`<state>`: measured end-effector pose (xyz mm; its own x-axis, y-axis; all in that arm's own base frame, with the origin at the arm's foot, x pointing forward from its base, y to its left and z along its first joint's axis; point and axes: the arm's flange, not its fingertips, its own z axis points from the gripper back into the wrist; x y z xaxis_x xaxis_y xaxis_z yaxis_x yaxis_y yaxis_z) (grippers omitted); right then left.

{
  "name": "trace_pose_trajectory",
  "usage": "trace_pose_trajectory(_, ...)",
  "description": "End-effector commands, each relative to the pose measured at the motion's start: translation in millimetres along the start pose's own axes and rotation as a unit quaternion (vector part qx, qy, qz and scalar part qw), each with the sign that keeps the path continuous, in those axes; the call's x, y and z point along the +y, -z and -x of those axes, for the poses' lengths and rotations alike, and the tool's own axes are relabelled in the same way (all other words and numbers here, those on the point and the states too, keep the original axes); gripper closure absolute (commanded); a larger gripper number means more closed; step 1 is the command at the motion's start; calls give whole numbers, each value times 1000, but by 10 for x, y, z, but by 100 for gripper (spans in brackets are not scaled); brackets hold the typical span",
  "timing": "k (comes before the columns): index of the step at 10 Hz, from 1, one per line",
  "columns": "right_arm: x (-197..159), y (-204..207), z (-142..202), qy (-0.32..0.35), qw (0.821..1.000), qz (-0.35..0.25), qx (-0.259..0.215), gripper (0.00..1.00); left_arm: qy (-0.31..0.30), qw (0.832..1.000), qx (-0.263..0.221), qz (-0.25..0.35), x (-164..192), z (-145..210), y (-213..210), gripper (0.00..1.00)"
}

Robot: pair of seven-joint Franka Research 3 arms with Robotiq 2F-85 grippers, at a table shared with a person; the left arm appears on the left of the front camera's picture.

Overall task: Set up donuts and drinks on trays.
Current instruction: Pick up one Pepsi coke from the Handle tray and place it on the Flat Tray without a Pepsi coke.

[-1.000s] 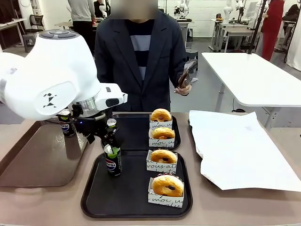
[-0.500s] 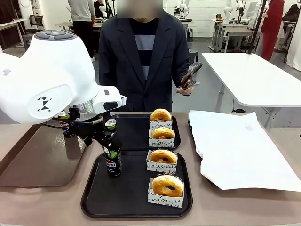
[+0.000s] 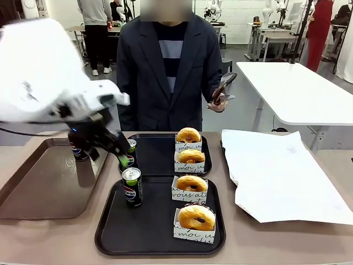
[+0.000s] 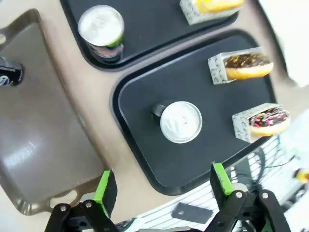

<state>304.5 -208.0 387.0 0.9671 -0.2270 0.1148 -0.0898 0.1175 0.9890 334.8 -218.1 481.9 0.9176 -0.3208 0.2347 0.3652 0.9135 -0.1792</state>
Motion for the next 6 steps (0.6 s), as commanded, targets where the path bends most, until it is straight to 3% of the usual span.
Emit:
trace_pose_trajectory(1, 0, 1, 1, -8, 1000, -6, -2, 0, -40, 996, -9, 73, 640, 215, -451, 0)
trace_pose_trajectory(3, 0, 1, 1, -8, 1000, -6, -2, 0, -94, 987, -6, 128, 1395, 357, -740, 0)
trace_pose_trajectory(6, 0, 1, 1, -8, 1000, -6, -2, 0, -119, 937, -42, 325, 2328, 532, -804, 0)
